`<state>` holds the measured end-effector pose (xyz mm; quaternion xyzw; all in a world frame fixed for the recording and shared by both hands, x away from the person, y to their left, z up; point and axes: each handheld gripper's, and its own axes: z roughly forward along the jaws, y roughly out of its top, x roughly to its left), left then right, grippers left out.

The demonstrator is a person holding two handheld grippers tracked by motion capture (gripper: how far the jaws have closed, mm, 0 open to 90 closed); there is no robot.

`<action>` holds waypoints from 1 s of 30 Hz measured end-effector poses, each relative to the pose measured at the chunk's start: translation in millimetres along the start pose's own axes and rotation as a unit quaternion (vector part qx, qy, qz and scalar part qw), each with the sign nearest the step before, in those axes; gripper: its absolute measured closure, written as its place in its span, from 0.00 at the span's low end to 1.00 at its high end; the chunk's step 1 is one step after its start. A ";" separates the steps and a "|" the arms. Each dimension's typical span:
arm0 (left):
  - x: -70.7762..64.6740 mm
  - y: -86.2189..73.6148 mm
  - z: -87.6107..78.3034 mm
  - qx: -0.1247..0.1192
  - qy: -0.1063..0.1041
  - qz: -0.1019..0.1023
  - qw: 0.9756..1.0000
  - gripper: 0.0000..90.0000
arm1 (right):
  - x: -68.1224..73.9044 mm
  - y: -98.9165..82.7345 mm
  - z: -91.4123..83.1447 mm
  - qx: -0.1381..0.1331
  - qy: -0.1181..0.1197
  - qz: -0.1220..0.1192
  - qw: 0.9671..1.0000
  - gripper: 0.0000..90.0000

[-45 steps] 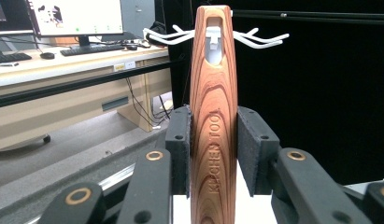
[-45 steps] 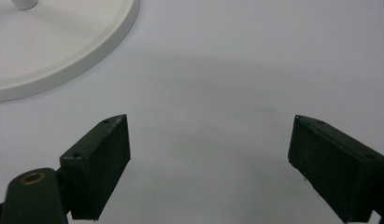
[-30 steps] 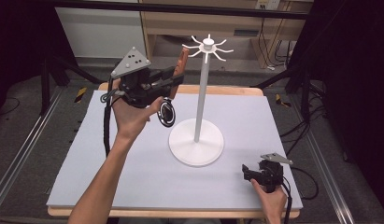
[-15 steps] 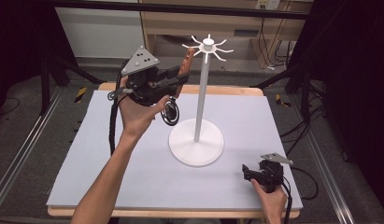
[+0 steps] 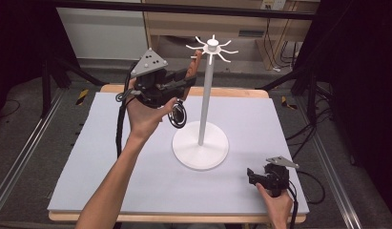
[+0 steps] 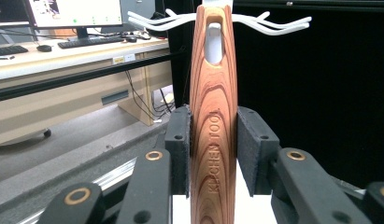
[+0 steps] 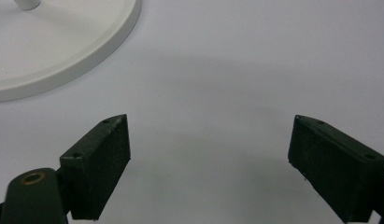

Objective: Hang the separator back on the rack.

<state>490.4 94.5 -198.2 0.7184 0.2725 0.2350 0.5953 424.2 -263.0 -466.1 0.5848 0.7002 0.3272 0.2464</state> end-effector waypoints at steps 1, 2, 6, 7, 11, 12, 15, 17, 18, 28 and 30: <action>-0.3 -0.2 0.4 0.001 0.000 0.000 1.000 0.75 | 0.0 0.0 0.0 0.000 0.000 0.000 1.000 0.15; -0.3 -0.2 0.4 0.001 0.000 0.000 1.000 0.75 | -0.1 0.0 0.0 0.000 0.000 0.000 1.000 0.15; 0.0 -2.5 4.5 0.002 0.001 0.000 1.000 0.74 | -0.1 -0.1 0.1 0.000 0.000 0.000 1.000 0.15; 0.0 -2.5 4.5 0.002 0.001 0.000 1.000 0.74 | -0.1 -0.1 0.1 0.000 0.000 0.000 1.000 0.15; -0.3 -5.1 9.4 0.001 0.002 0.002 1.000 0.74 | 0.1 -0.2 0.3 0.001 -0.001 -0.001 1.000 0.15; -0.4 -5.6 10.3 -0.001 0.002 0.002 1.000 0.74 | -0.1 -0.1 0.2 0.001 0.000 -0.001 1.000 0.15; -0.7 -6.0 12.4 -0.004 0.002 0.002 1.000 0.74 | 0.4 -0.2 0.2 0.002 0.000 0.003 1.000 0.15; -0.8 -6.3 12.7 -0.005 0.004 0.006 1.000 0.74 | 0.1 -0.2 0.2 0.002 0.000 0.000 1.000 0.15; -0.4 -6.6 13.4 -0.006 0.006 0.008 1.000 0.74 | 0.7 -0.4 -0.3 0.001 0.000 0.004 1.000 0.15; -1.0 -7.1 14.8 -0.005 0.014 0.017 1.000 0.71 | 0.8 -0.5 0.2 0.002 0.000 0.006 1.000 0.15; -0.7 -7.0 13.6 -0.006 0.015 0.018 1.000 0.70 | 0.1 -0.3 0.5 0.001 -0.001 -0.002 1.000 0.15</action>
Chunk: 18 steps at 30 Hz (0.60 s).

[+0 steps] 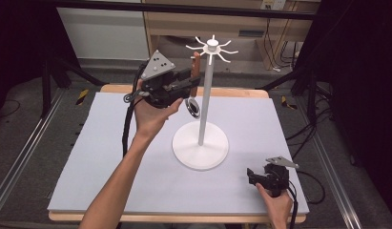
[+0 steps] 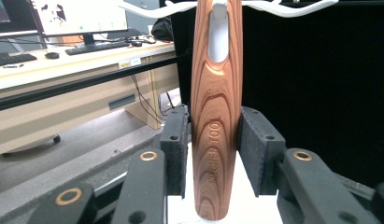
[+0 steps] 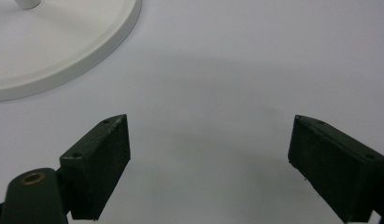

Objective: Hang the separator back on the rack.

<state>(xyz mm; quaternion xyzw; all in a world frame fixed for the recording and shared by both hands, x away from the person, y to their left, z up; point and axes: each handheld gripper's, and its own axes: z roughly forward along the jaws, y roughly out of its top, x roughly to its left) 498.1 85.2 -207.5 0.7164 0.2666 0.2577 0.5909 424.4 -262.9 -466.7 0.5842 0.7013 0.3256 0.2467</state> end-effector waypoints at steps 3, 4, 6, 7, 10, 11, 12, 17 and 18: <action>0.5 -0.5 -3.8 0.003 0.002 0.002 1.000 0.66 | 0.7 0.1 -0.1 0.000 0.000 0.002 1.000 0.15; 0.9 -0.9 -5.8 0.004 0.003 0.002 1.000 0.65 | 0.6 0.2 -0.1 0.000 0.001 0.002 1.000 0.15; 1.8 -1.6 -9.0 0.004 0.004 0.002 1.000 0.63 | 0.3 0.2 0.0 0.000 0.000 0.001 1.000 0.15; 2.8 -2.3 -11.7 0.005 0.003 0.000 1.000 0.62 | 0.1 0.3 -0.1 0.000 0.000 0.002 1.000 0.15; 6.6 -6.4 -19.1 0.017 0.001 -0.005 1.000 0.57 | -0.2 0.2 -0.5 -0.001 0.000 0.005 1.000 0.15; 8.8 -10.0 -23.7 0.024 0.006 -0.005 1.000 0.56 | -0.1 0.2 -0.6 0.000 0.000 0.007 1.000 0.15; 10.5 -12.9 -26.9 0.027 0.008 -0.005 1.000 0.55 | -0.3 0.1 -0.6 0.000 0.000 0.007 1.000 0.15; 16.8 -27.4 -39.3 0.036 0.019 -0.005 0.999 0.49 | -0.5 0.0 -0.6 0.001 -0.002 0.008 1.000 0.14; 18.2 -31.6 -42.1 0.038 0.019 -0.008 0.999 0.49 | -0.7 -0.1 -0.7 0.001 -0.002 0.008 1.000 0.14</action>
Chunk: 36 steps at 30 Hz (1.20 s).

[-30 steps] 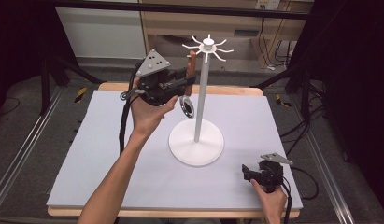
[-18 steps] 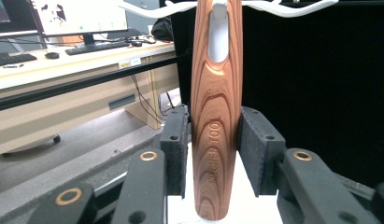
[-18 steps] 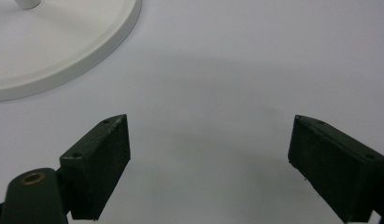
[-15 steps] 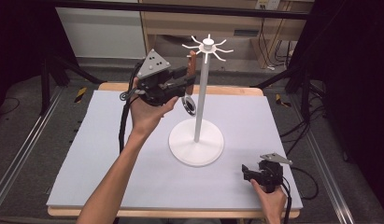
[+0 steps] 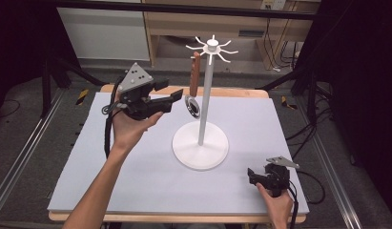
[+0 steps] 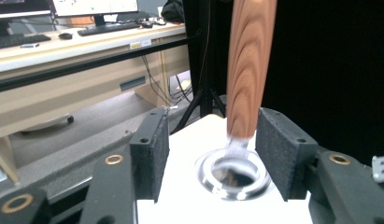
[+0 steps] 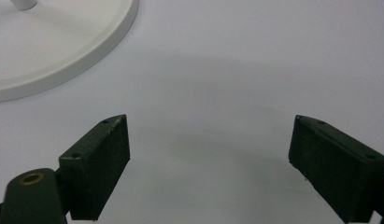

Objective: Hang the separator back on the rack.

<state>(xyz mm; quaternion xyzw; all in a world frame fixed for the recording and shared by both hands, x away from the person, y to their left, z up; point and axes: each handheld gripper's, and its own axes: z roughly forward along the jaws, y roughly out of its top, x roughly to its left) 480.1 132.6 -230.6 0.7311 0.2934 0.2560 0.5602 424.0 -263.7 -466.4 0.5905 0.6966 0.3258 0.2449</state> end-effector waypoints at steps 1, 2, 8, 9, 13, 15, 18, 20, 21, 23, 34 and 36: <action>0.0 0.0 0.0 0.000 0.000 0.000 1.000 0.48 | 0.0 0.0 0.0 0.000 0.000 0.000 1.000 0.14; 3.5 -9.4 -4.2 0.002 0.001 -0.004 1.000 0.48 | 0.0 -0.1 0.1 0.000 0.000 0.000 1.000 0.14; 13.3 -44.7 -13.6 0.013 0.004 -0.016 1.000 0.46 | 0.5 -0.2 0.5 0.000 0.000 -0.004 1.000 0.14; 14.6 -51.1 -14.6 0.014 0.006 -0.020 1.000 0.46 | 0.6 -0.2 0.6 0.001 -0.001 -0.004 1.000 0.14; 19.0 -71.4 -18.5 0.032 0.012 -0.023 0.999 0.45 | 0.5 -0.4 0.4 0.000 0.000 -0.004 1.000 0.14; 21.1 -85.3 -20.2 0.038 0.019 -0.025 0.999 0.44 | 0.5 -0.3 0.5 0.001 -0.001 -0.001 1.000 0.13; 24.8 -111.9 -23.3 0.054 0.023 -0.039 0.998 0.43 | 0.6 -0.5 0.3 0.002 -0.002 -0.002 1.000 0.13; 26.5 -123.7 -24.6 0.064 0.029 -0.041 0.997 0.43 | 0.3 -0.6 0.4 0.002 -0.001 0.000 1.000 0.13; 27.6 -131.0 -25.5 0.070 0.031 -0.043 0.996 0.43 | 0.3 -0.7 0.4 0.003 -0.002 0.001 1.000 0.12; 29.3 -141.4 -26.6 0.078 0.035 -0.048 0.995 0.42 | -0.4 -0.8 0.0 0.002 -0.002 -0.001 1.000 0.12; 44.5 -195.7 -36.8 0.130 0.068 -0.067 0.987 0.37 | -1.5 -2.3 2.1 0.014 -0.001 0.000 1.000 0.10; 49.2 -209.4 -42.1 0.138 0.079 -0.076 0.984 0.36 | -1.9 -2.9 2.3 0.015 -0.004 -0.001 1.000 0.10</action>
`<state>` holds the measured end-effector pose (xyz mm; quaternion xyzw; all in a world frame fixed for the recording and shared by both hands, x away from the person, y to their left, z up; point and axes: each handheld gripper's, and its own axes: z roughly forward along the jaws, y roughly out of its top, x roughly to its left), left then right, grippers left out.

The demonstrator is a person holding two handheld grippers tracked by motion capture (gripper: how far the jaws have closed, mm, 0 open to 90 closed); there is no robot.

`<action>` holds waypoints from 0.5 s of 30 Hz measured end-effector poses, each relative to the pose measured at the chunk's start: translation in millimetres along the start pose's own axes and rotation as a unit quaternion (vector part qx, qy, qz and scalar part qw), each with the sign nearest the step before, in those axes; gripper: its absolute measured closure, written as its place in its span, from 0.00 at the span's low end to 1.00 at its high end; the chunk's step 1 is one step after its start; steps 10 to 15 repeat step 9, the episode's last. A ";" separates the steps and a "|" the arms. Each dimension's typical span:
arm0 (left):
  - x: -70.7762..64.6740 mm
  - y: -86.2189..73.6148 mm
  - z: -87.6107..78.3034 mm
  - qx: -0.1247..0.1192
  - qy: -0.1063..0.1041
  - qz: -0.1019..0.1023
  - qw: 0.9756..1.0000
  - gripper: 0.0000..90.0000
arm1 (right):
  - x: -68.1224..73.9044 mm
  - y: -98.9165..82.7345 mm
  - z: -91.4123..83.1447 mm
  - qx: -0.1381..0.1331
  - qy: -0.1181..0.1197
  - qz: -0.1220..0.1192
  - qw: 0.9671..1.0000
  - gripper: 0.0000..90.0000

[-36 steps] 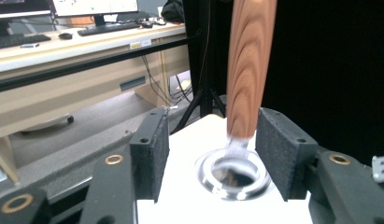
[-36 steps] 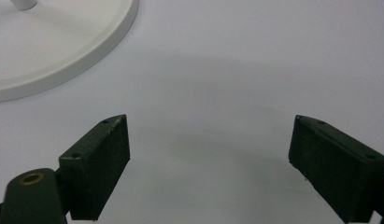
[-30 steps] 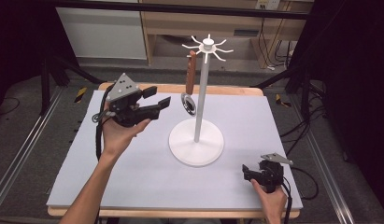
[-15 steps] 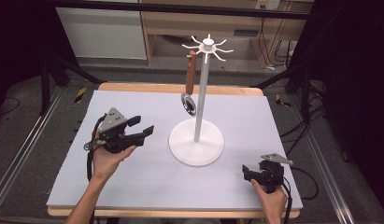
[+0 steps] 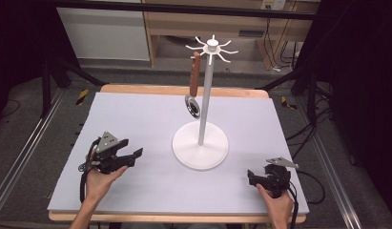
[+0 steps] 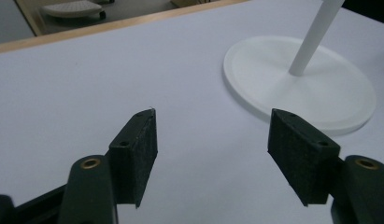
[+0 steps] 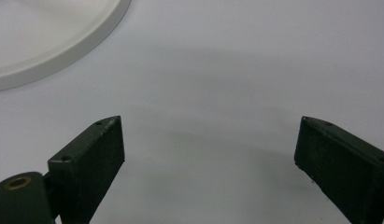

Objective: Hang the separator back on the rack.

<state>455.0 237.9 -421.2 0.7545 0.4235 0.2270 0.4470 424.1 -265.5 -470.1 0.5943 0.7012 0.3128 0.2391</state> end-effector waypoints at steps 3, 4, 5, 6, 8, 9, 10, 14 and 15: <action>8.0 -14.6 -2.3 0.006 0.012 -0.010 1.000 0.35 | -1.0 -0.6 0.1 0.003 -0.002 0.001 1.000 0.10; 10.1 -17.5 -2.8 0.008 0.016 -0.010 1.000 0.35 | -1.6 -0.9 0.4 0.003 -0.003 0.001 1.000 0.10; 10.1 -17.5 -2.8 0.008 0.016 -0.010 1.000 0.35 | -1.9 -1.0 0.4 0.004 -0.003 0.002 1.000 0.10; 12.6 -20.6 -3.4 0.014 0.023 -0.007 1.000 0.35 | -2.2 -1.1 0.6 0.004 -0.003 0.003 1.000 0.10; 19.3 -29.7 -7.1 0.019 0.037 -0.012 0.999 0.35 | -2.6 -1.4 0.6 0.006 -0.003 0.004 1.000 0.10; 19.3 -29.7 -7.1 0.019 0.037 -0.012 0.999 0.35 | -3.0 -1.4 0.6 0.007 -0.004 0.003 1.000 0.10; 19.3 -29.7 -7.1 0.019 0.037 -0.012 0.999 0.35 | -3.0 -1.4 0.6 0.007 -0.004 0.003 1.000 0.10; 19.3 -29.7 -7.1 0.019 0.037 -0.012 0.999 0.35 | -3.0 -1.4 0.6 0.007 -0.004 0.003 1.000 0.10; 19.3 -29.7 -7.1 0.019 0.037 -0.012 0.999 0.35 | -3.0 -1.4 0.6 0.007 -0.004 0.003 1.000 0.10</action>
